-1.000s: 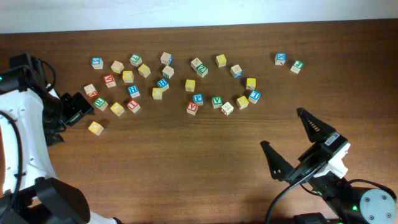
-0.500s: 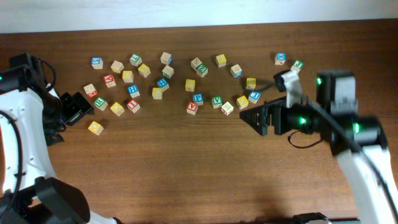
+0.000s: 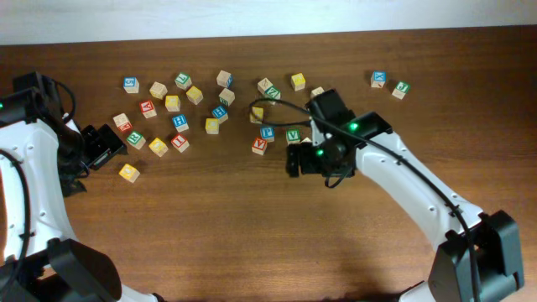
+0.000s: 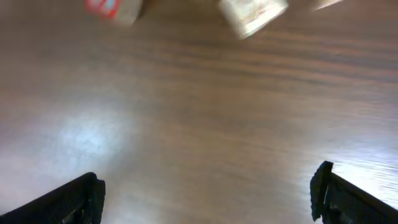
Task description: Spell out RSS
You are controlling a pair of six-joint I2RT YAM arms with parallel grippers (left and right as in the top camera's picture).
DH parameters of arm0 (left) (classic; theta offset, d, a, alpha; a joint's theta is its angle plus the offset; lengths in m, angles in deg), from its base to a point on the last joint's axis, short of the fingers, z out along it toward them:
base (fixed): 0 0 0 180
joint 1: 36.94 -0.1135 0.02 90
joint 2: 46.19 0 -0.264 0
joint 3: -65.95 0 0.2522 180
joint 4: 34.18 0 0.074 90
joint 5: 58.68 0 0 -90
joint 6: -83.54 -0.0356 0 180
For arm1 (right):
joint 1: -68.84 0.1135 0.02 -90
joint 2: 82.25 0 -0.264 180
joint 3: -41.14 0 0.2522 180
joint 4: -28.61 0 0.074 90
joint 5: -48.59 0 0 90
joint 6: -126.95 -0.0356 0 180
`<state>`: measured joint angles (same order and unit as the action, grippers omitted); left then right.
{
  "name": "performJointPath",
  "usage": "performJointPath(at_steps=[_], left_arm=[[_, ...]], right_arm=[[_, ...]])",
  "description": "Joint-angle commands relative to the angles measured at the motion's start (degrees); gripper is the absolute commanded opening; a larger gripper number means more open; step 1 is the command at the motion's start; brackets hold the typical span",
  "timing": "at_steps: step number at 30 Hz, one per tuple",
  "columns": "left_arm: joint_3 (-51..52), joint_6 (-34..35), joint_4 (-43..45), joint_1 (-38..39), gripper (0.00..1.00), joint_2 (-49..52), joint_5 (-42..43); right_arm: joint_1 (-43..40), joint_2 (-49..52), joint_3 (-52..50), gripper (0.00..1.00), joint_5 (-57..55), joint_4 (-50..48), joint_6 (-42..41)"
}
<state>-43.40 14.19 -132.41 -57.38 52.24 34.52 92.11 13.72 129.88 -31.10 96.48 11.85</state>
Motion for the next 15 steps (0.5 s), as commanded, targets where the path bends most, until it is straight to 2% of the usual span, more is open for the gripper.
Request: performJointPath(at_steps=[1, 3, 6, 7, 11, 13, 15], left_arm=[[-0.83, 0.57, -0.07, -0.33, 0.99, 0.24, 0.44], [-0.83, 0.57, -0.07, -0.33, 0.99, 0.24, 0.44], [-0.83, 0.57, 1.01, -0.35, 0.99, 0.24, -0.39], [-0.83, 0.57, 4.72, -0.35, 0.99, 0.24, -1.07], [-0.83, 0.76, 5.62, -0.33, 0.99, 0.24, -1.01], [-0.83, 1.2, 6.19, -0.33, 0.99, 0.24, 2.58], [-0.83, 1.2, 3.85, -0.33, 0.99, 0.24, 13.03]], right_arm=[[-10.34, -0.13, 4.07, 0.98, -4.96, 1.57, -1.38], [-19.02, -0.11, 4.59, 0.98, -3.72, 1.64, -1.38], [-27.39, -0.11, 4.59, 0.98, -2.84, 2.32, -1.36], [-28.61, -0.11, 4.59, 0.98, -2.82, 2.6, -1.38], [-29.68, -0.11, 4.59, 0.98, -2.86, 3.08, -1.36], [-29.68, -0.11, 4.59, 0.98, -2.89, 3.08, -1.36], [-29.68, -0.11, 4.59, 0.98, -2.89, 3.06, -1.36]])
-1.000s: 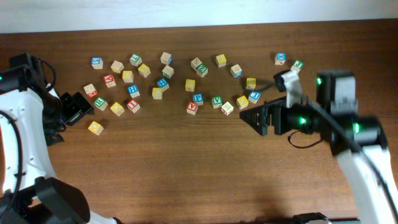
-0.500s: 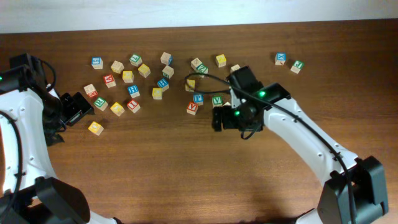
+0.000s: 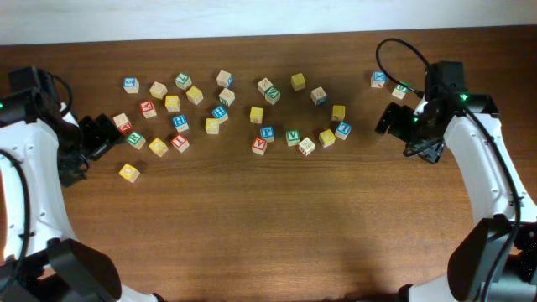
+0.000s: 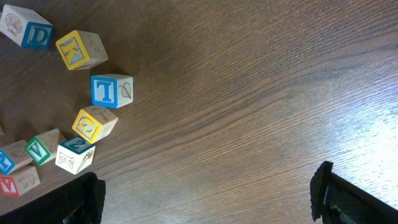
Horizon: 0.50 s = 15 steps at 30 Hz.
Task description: Spell out RSS
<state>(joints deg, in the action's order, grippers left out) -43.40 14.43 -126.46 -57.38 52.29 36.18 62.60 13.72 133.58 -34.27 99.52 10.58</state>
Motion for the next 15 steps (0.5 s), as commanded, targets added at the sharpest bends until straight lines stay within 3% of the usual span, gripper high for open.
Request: performJointPath(at_steps=[1, 2, 3, 4, 5, 7, 8, 11, 13, 15], left_arm=[[-0.83, 0.2, -2.08, -0.02, 0.87, 0.2, 17.42], [-0.83, -3.43, -1.11, 1.03, 0.79, 0.2, 22.71], [-0.83, -9.53, -0.09, 4.13, 0.8, 0.28, 26.88], [-0.83, -9.88, 0.02, 7.28, 0.87, 0.5, 25.0], [-0.83, -9.88, 1.7, 11.8, 0.99, 0.96, 20.0], [-0.83, -9.88, 5.73, 16.2, 0.99, 1.18, 16.15], [-0.83, -6.78, 11.89, 18.97, 0.99, 1.51, 16.87], [-0.83, -5.07, 18.99, 24.46, 0.99, 2.99, 16.65], [-0.83, 3.17, 24.96, 31.3, 0.99, 7.21, 2.45], [-0.83, 4.37, 29.75, 36.09, 0.99, 11.72, -7.82]], right_arm=[[-0.17, -0.11, 0.9, 0.98, 0.28, 0.02, -0.09], [-0.17, -0.11, 0.9, 0.98, 0.28, 0.02, -0.09], [-0.17, -0.11, 0.9, 0.98, 0.28, 0.02, -0.09], [-0.17, -0.11, 0.9, 0.98, 0.28, 0.02, -0.09], [-0.17, -0.11, 0.9, 0.98, 0.28, 0.02, -0.09], [-0.17, -0.11, 0.9, 0.98, 0.28, 0.02, -0.09], [-0.17, -0.11, 0.9, 0.98, 0.28, 0.02, -0.09], [-0.17, -0.11, 0.9, 0.98, 0.28, 0.02, -0.09], [-0.17, -0.11, 0.9, 0.98, 0.28, 0.02, -0.09], [-0.17, -0.11, 0.9, 0.98, 0.28, 0.02, -0.09]])
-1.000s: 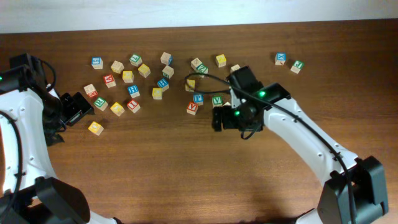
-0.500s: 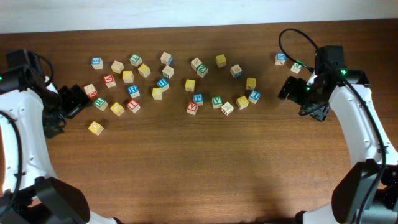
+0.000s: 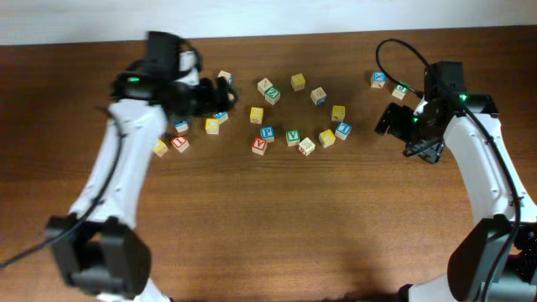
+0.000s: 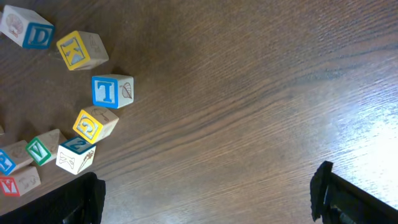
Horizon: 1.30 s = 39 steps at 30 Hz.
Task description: Spell out RSS
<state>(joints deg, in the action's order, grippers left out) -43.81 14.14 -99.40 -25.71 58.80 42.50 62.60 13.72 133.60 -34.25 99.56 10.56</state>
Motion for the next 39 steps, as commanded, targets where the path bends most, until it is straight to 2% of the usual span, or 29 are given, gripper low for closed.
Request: performJointPath(at_steps=[1, 4, 8, 10, 13, 14, 17, 22, 28, 30, 32, 36, 39], left_arm=[[-0.42, 4.66, 4.31, 5.46, 0.99, 6.6, -14.67], [-0.42, 4.52, 8.37, 6.88, 0.99, 11.13, -19.12], [-0.42, 3.98, 10.32, 6.84, 0.99, 12.04, -20.02], [-0.42, -0.83, 13.31, 6.84, 0.99, 12.07, -20.0], [-0.42, -13.49, 13.9, 7.93, 0.99, 12.33, -19.54], [-0.42, -14.08, 12.96, 8.63, 0.99, 12.33, -19.54], [-0.42, -14.05, 13.92, 10.99, 0.99, 12.44, -13.68], [-0.42, -13.81, 20.06, 13.11, 0.99, 13.49, -13.92], [-0.42, -13.81, 20.22, 13.18, 0.99, 17.16, -13.9], [-0.42, -13.84, 19.96, 13.18, 0.95, 17.16, -13.49], [-0.42, -13.84, 19.98, 13.16, 0.99, 17.16, -13.53], [-1.38, -13.81, 20.79, 12.28, 0.99, 16.68, -13.51], [-1.66, -13.79, 20.13, 11.41, 0.99, 12.46, -13.97]], right_arm=[[-0.17, -0.11, 0.87, 0.98, 0.26, -0.02, -0.07], [-0.17, -0.11, 0.87, 0.98, 0.26, -0.02, -0.07], [-0.17, -0.11, 0.87, 0.98, 0.26, -0.02, -0.07], [-0.17, -0.11, 0.87, 0.98, 0.26, -0.02, -0.07], [-0.17, -0.11, 0.87, 0.98, 0.26, -0.02, -0.07], [-0.17, -0.11, 0.87, 0.98, 0.26, -0.02, -0.07], [-0.17, -0.11, 0.87, 0.98, 0.26, -0.02, -0.07], [-0.17, -0.11, 0.87, 0.98, 0.26, -0.02, -0.07], [-0.17, -0.11, 0.87, 0.98, 0.26, -0.02, -0.07], [-0.17, -0.11, 0.87, 0.98, 0.26, -0.02, -0.07], [-0.17, -0.11, 0.87, 0.98, 0.26, -0.02, -0.07], [-0.17, -0.11, 0.87, 0.98, 0.26, -0.02, -0.07], [-0.17, -0.11, 0.87, 0.98, 0.26, -0.02, -0.07]])
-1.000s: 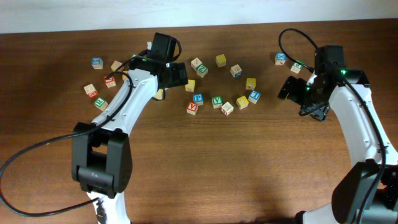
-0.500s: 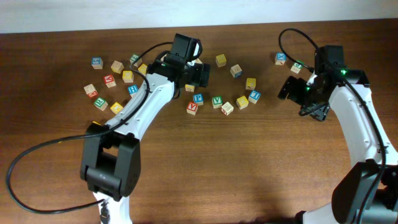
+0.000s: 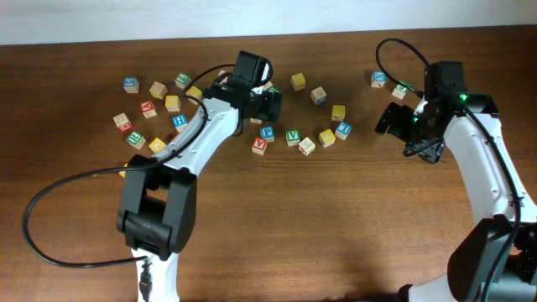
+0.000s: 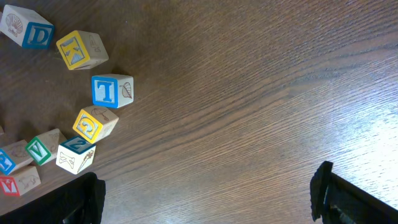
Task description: Spell out RSS
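Small wooden letter blocks lie scattered across the far half of the brown table (image 3: 268,218); in the overhead view their letters are too small to read. My left gripper (image 3: 268,103) reaches over the top of the middle group and hides some blocks; its jaws cannot be made out. My right gripper (image 3: 385,120) hangs open at the right over bare wood, its fingers (image 4: 74,202) wide apart with nothing between them. Its wrist view shows a blue D (image 4: 26,28), a yellow K (image 4: 81,50), a blue T (image 4: 112,91) and a green V (image 4: 43,148).
A left cluster of blocks (image 3: 159,109) sits beyond the left arm's elbow. Two more blocks, blue (image 3: 378,78) and green (image 3: 400,88), lie just behind the right gripper. The left arm's cable (image 3: 50,218) loops over the near left.
My left gripper was over the left cluster of blocks and is now further right, over the top of the middle group. The right arm and the blocks it sees have not moved.
First my right gripper was open low over the table's middle and the left arm was back at the left edge. Then the right arm stood at the right side, where it stays. The left arm then reached over the left cluster, and now over the middle group.
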You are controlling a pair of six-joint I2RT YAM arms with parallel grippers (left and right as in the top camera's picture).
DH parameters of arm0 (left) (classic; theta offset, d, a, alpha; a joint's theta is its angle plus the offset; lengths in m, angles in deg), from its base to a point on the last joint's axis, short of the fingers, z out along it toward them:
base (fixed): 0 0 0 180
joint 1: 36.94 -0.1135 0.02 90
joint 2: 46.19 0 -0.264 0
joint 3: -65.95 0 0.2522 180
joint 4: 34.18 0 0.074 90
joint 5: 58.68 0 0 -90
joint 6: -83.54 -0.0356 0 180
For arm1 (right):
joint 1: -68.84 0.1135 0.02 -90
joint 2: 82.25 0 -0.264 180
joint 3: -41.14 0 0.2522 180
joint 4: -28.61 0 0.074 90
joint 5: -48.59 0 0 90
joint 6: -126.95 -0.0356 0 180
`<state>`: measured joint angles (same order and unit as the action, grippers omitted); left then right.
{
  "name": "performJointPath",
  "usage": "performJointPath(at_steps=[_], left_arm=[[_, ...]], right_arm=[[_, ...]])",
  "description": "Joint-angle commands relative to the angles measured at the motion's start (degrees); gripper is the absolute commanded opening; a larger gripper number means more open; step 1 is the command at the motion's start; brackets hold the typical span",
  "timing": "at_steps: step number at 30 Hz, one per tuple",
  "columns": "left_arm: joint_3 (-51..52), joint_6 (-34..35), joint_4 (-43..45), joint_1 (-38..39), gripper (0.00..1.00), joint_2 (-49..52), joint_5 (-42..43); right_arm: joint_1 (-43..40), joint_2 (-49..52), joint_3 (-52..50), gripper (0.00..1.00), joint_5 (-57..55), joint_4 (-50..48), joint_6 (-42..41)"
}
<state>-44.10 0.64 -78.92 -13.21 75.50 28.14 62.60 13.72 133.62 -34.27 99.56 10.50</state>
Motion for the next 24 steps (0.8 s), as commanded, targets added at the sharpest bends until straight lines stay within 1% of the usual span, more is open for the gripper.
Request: performJointPath(at_steps=[1, 2, 4, 5, 6, 7, 8, 10, 12, 16, 19, 24], left_arm=[[-1.38, -0.26, -0.7, -1.75, 0.99, -5.79, 0.37], [-1.38, 2.34, -2.64, -4.59, 0.99, -9.2, 0.37], [-1.38, 7.41, -5.97, -8.92, 0.99, -11.02, 0.35], [-1.38, 12.07, -8.98, -12.24, 0.99, -11.41, 0.37], [-1.29, 18.21, -13.33, -16.17, 0.99, -11.39, 0.39], [-0.76, 24.06, -18.25, -21.84, 0.99, -10.93, 0.44], [-0.35, 24.37, -19.5, -24.33, 0.99, -10.75, 0.66], [-0.26, 24.39, -25.2, -29.07, 0.99, -10.49, 0.68], [-0.26, 24.37, -28.68, -31.04, 0.99, -10.47, 0.87], [-0.2, 24.39, -31.1, -29.31, 0.99, -9.31, 0.83], [-0.17, 24.39, -31.21, -27.19, 0.99, -8.22, 0.63], [-0.17, 24.37, -31.02, -27.26, 0.99, -8.22, -0.31]], right_arm=[[-0.17, -0.11, 0.85, 0.98, 0.28, -0.02, 0.0], [-0.17, -0.11, 0.85, 0.98, 0.28, -0.02, 0.0], [-0.17, -0.11, 0.85, 0.98, 0.28, -0.02, 0.0], [-0.17, -0.11, 0.85, 0.98, 0.28, -0.02, 0.0], [-0.17, -0.11, 0.85, 0.98, 0.28, -0.02, 0.0], [-0.17, -0.11, 0.85, 0.98, 0.28, -0.02, 0.0], [-0.17, -0.11, 0.85, 0.98, 0.28, -0.02, 0.0], [-0.17, -0.11, 0.85, 0.98, 0.28, 0.0, 0.0], [-0.17, -0.11, 0.85, 0.98, 0.28, -0.02, 0.0], [-0.17, -0.11, 0.85, 0.98, 0.28, -0.02, 0.0], [-0.17, -0.11, 0.85, 0.98, 0.28, -0.02, 0.0], [-0.17, -0.11, 0.85, 0.98, 0.28, -0.02, 0.0]])
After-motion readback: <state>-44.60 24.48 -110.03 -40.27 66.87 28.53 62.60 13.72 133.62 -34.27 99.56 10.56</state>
